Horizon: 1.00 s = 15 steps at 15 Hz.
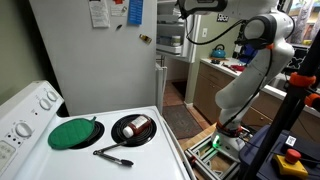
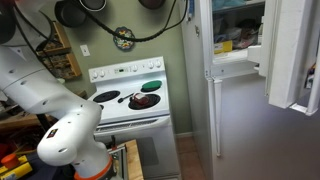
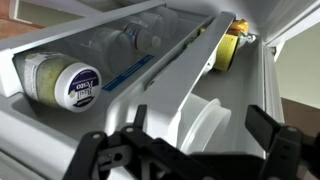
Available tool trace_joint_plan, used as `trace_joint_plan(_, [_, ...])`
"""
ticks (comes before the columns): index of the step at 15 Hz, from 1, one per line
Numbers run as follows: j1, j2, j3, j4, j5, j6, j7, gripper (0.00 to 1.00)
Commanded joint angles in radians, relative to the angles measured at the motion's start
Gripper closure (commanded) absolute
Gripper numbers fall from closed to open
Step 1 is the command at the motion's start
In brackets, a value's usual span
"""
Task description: Pick up the clear lunch box and put it in the second shelf from the bottom in the refrigerator, close the refrigerator door
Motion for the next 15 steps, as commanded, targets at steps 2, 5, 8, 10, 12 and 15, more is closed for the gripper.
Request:
trace_joint_plan(2, [0.031,-0.047,-0.074,0.002,0.024,-0.213,-0.226,0.0])
trace_joint_plan(5, [0.042,-0.072,-0.101,0.001,0.05,-0.325,-0.353,0.0])
trace_joint_plan(8, [0.066,-0.1,-0.127,0.0,0.107,-0.446,-0.5,0.0])
trace_joint_plan(10, [0.056,-0.114,-0.134,0.007,0.105,-0.551,-0.579,0.0])
trace_joint_plan(12, [0.034,-0.124,-0.137,0.014,0.082,-0.638,-0.644,0.0])
trace_joint_plan(15, [0.007,-0.132,-0.145,0.025,0.064,-0.747,-0.721,0.0])
